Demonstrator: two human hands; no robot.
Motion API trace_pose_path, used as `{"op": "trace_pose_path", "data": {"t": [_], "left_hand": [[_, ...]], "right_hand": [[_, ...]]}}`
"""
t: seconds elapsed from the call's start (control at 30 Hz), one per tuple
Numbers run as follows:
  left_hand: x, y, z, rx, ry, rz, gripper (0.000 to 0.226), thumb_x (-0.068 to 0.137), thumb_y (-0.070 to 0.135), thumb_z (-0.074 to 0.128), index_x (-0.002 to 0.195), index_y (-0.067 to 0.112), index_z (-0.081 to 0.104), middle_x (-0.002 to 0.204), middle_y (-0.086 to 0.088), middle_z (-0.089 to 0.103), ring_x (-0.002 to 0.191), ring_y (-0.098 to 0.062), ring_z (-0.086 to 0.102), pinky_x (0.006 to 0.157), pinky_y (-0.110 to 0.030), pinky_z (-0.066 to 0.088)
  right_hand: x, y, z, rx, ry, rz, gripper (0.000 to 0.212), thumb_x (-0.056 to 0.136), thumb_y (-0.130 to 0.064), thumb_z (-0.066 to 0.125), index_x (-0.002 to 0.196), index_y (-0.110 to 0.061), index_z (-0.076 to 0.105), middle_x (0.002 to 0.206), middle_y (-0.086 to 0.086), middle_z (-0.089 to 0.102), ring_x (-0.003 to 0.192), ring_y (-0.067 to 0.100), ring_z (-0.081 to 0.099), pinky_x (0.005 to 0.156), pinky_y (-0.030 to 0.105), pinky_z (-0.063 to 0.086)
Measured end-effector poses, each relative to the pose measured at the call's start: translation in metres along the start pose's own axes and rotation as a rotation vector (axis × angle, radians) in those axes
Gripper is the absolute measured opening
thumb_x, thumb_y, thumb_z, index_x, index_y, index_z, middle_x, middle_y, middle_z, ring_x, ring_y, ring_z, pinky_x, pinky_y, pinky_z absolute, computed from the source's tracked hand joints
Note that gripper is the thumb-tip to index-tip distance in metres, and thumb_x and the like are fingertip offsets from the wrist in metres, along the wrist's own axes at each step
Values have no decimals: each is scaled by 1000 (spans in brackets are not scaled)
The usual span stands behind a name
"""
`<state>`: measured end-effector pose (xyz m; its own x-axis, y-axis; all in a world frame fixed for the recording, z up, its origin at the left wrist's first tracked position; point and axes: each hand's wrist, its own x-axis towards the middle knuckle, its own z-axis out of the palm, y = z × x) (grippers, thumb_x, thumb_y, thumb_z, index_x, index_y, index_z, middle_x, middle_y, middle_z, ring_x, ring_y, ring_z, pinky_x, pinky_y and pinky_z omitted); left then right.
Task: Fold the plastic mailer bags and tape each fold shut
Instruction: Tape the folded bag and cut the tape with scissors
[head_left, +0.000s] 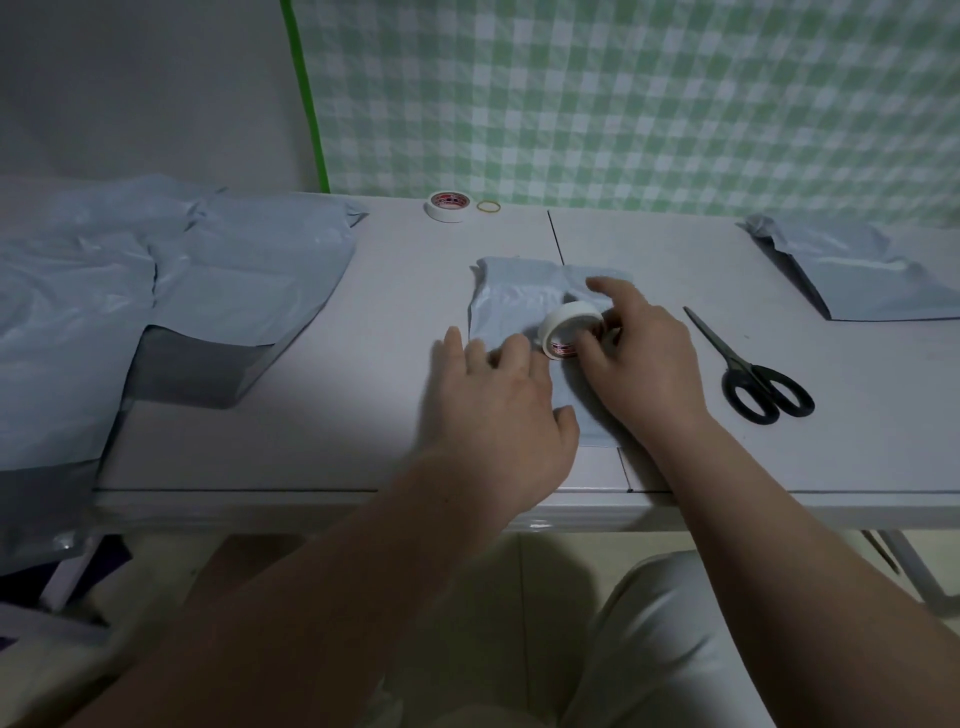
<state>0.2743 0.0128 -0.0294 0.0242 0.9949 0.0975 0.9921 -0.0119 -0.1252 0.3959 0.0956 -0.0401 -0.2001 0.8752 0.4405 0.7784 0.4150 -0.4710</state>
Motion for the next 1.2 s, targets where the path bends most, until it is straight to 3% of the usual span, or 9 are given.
{"op": "trace_pose_path", "data": {"t": [0.13, 0.23, 0.3, 0.43, 0.57, 0.9, 1.2], "left_hand": [[2, 2, 4, -106, 42, 57, 61, 93, 41, 19, 137, 5, 41, 129, -9, 45, 123, -23, 40, 116, -44, 13], [2, 3, 6, -113, 44, 32, 81, 82, 45, 0, 144, 3, 31, 146, -13, 37, 131, -25, 35, 115, -42, 14], [2, 4, 9, -106, 24, 21, 77, 88, 48, 6, 148, 3, 21, 154, -15, 25, 138, -28, 28, 116, -43, 10], [3, 5, 9, -67, -3, 22, 74, 94, 51, 22, 149, 3, 14, 156, -16, 19, 140, -30, 23, 117, -44, 8], [4, 6, 7, -12, -19, 33, 77, 90, 51, 11, 148, 1, 17, 154, -20, 21, 138, -32, 27, 116, -43, 10], [4, 5, 3, -1, -75, 43, 73, 95, 52, 17, 149, 2, 12, 156, -19, 14, 141, -32, 20, 118, -44, 8], [6, 11, -2, 13, -99, 27, 70, 94, 56, 14, 151, 17, 9, 156, -23, 11, 141, -39, 21, 116, -49, 7]], "right_hand": [[1, 4, -2, 118, -36, 25, 28, 86, -22, 60, 114, -24, 66, 99, -3, 71, 93, 22, 62, 82, 34, 47], [1, 4, 0, 80, -73, -46, 37, 89, -19, 56, 126, -22, 59, 108, 1, 69, 101, 26, 59, 82, 35, 46], [1, 4, 2, 60, -81, -76, 42, 92, -17, 52, 134, -19, 52, 111, 6, 67, 104, 31, 57, 83, 39, 46], [0, 4, 2, 37, -66, -111, 45, 95, -12, 45, 139, -18, 46, 103, 10, 67, 97, 34, 53, 75, 39, 41], [-2, 3, 0, -44, -23, -116, 48, 94, -11, 45, 141, -22, 45, 102, 9, 68, 97, 32, 48, 71, 38, 38], [0, 21, -13, -305, 158, -166, 50, 79, -4, 46, 126, -15, 60, 65, 9, 60, 74, 33, 47, 57, 33, 24], [-1, 15, -14, -498, 216, -253, 53, 71, -1, 48, 119, -17, 65, 64, 10, 55, 67, 32, 49, 55, 32, 25]]}}
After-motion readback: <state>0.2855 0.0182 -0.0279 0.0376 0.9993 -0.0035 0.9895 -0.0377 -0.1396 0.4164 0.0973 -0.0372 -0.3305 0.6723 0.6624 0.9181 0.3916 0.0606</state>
